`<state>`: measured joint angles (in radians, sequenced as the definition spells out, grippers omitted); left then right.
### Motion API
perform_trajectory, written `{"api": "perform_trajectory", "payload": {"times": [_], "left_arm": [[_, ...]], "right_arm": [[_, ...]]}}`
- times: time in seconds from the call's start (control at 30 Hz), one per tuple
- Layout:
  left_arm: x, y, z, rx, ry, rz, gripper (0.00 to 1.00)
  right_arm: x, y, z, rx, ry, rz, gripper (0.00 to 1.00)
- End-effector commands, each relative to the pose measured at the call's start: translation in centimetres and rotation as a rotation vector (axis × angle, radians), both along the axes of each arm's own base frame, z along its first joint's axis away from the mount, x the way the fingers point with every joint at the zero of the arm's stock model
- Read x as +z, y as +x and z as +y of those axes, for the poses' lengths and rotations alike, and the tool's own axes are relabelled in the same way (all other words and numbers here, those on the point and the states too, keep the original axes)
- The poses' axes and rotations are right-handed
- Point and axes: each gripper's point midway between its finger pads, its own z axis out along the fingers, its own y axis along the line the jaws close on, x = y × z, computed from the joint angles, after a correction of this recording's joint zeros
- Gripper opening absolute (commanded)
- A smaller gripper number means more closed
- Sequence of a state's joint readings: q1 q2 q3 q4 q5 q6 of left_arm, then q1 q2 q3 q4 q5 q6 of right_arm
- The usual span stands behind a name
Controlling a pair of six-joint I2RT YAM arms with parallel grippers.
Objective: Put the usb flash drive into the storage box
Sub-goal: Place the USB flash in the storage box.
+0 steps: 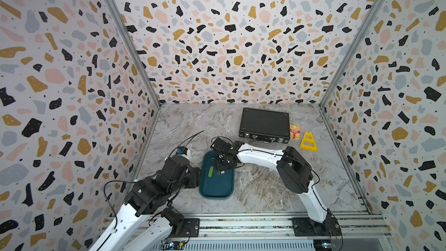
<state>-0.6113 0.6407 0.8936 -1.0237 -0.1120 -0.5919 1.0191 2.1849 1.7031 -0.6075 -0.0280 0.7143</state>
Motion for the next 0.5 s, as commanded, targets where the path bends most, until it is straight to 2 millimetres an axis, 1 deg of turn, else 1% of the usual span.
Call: {"api": "perform_trajectory", "payload": {"times": [0.0, 0.07, 0.1, 0.17, 0.2, 0.27, 0.33, 0.4, 0.47], "left_arm": [[0.0, 0.4, -0.2, 0.006, -0.012, -0.010, 0.65], [-0.1, 0.5, -0.3, 0.006, -0.009, -0.004, 0.65], [-0.2, 0.5, -0.3, 0.005, -0.008, -0.001, 0.65], [-0.2, 0.5, -0.3, 0.006, -0.006, 0.000, 0.65], [-0.2, 0.5, -0.3, 0.005, -0.007, -0.002, 0.66], [-0.2, 0.5, -0.3, 0.007, -0.007, -0.002, 0.66], [-0.2, 0.5, -0.3, 0.008, -0.004, -0.002, 0.66], [-0.2, 0.6, -0.3, 0.008, -0.001, -0.001, 0.66], [-0.3, 0.6, -0.6, -0.004, -0.003, 0.007, 0.66]], "right_arm": [[3.0, 0.8, -1.0, -0.022, -0.021, -0.065, 0.24], [3.0, 0.5, -0.5, -0.009, -0.003, -0.052, 0.27], [3.2, 0.4, -0.2, 0.002, 0.014, -0.044, 0.30], [4.2, 0.1, 0.3, 0.022, 0.053, -0.039, 0.39], [4.9, 0.1, 0.4, 0.026, 0.065, -0.045, 0.42], [7.0, 0.1, 0.1, 0.033, 0.086, -0.074, 0.46], [9.1, 0.0, -0.4, 0.043, 0.103, -0.100, 0.47], [11.6, 0.1, -1.4, 0.044, 0.116, -0.147, 0.47], [14.0, 0.4, -3.3, 0.035, 0.124, -0.202, 0.47]]}}
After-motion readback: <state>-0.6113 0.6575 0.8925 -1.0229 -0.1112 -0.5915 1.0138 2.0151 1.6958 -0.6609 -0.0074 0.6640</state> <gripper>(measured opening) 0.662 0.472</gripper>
